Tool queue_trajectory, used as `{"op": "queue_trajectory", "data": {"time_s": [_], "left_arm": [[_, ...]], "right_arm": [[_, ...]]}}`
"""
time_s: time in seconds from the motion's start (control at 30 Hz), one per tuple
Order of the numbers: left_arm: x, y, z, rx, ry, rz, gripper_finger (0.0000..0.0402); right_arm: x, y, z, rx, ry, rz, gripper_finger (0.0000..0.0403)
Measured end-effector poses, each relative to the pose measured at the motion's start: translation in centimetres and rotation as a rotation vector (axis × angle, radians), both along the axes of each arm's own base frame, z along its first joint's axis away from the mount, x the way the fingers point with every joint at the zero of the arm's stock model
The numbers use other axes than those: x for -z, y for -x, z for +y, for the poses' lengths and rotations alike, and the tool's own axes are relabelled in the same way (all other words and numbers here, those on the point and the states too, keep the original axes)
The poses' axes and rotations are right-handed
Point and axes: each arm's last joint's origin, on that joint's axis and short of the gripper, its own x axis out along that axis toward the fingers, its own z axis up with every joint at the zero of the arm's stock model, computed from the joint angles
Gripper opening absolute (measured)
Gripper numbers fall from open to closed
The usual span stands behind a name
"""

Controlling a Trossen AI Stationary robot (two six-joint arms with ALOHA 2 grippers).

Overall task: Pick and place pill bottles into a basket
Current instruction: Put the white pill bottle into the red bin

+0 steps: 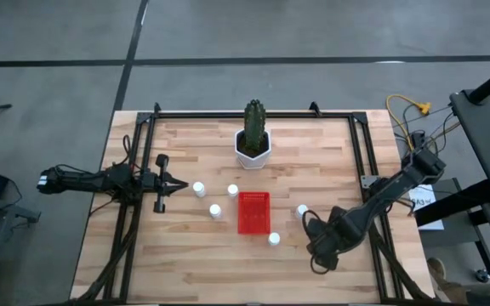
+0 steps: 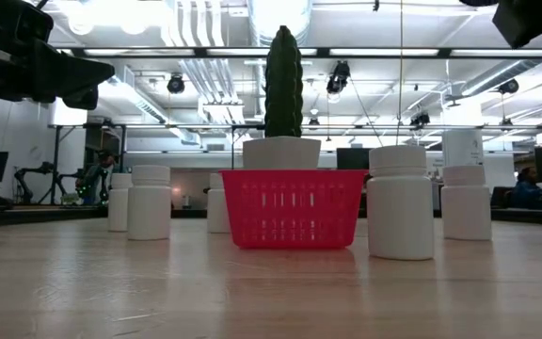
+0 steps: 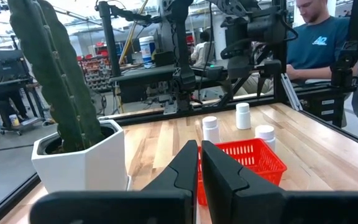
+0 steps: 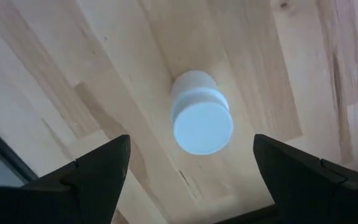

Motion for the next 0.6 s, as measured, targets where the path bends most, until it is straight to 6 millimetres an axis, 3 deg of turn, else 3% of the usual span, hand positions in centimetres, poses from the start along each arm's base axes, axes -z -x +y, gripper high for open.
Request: {"op": "queue_trajectory", "data": {"time_s": [0.6], "left_arm": [[0.01, 0.0, 0.0, 0.0, 0.001, 0.001, 0.0003]], "right_arm": [[0.83, 0.18, -0.32, -0.045, 0.075, 0.0, 0.0329]]}}
